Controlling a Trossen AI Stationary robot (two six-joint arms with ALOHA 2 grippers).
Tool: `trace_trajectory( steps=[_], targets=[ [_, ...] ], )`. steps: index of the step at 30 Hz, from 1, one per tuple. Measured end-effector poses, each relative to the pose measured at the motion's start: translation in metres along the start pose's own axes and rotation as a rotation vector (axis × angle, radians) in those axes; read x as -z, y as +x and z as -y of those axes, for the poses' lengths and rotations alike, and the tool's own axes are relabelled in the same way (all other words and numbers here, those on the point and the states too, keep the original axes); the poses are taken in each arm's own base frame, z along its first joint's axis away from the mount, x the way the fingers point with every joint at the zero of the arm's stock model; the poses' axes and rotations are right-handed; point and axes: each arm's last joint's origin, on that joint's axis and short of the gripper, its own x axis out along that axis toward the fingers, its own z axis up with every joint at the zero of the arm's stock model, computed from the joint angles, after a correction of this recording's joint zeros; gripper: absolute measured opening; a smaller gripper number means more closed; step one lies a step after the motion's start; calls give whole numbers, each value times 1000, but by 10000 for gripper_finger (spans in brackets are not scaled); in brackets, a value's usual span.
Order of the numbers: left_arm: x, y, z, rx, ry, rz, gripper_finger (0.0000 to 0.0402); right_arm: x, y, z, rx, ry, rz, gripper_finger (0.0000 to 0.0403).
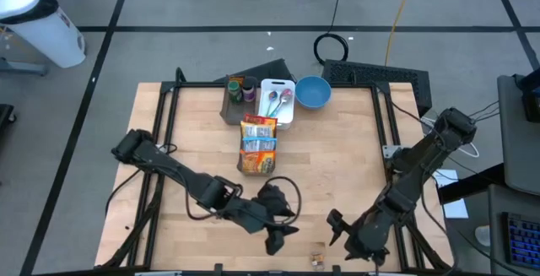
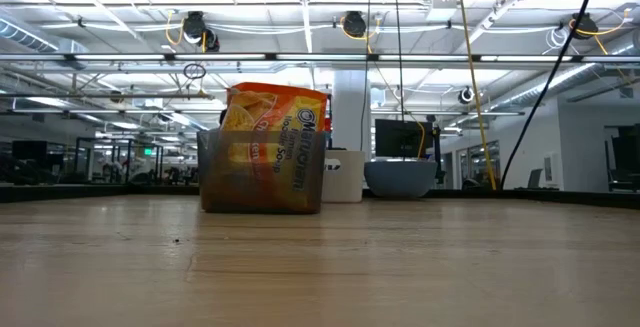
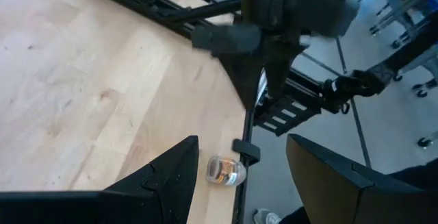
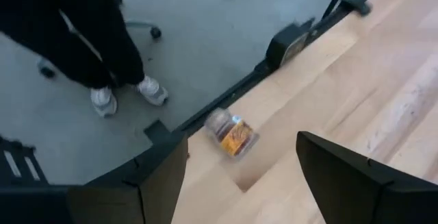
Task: Pick & Place Food Item
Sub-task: Put the brown spice bottle into the top black bin
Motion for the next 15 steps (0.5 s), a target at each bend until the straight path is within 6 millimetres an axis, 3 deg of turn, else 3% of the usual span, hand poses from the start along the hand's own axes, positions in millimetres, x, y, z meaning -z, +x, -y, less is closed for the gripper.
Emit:
trace_trajectory(
  steps=[5,15],
  targets=[
    [-2,2,2,-1,-54,3,230,5,29,-6,-17,-80,-65,259],
    [-1,-10,-3,-60,-108,-66,230,-11,79,-2,-22,-369,-167,251]
  ],
)
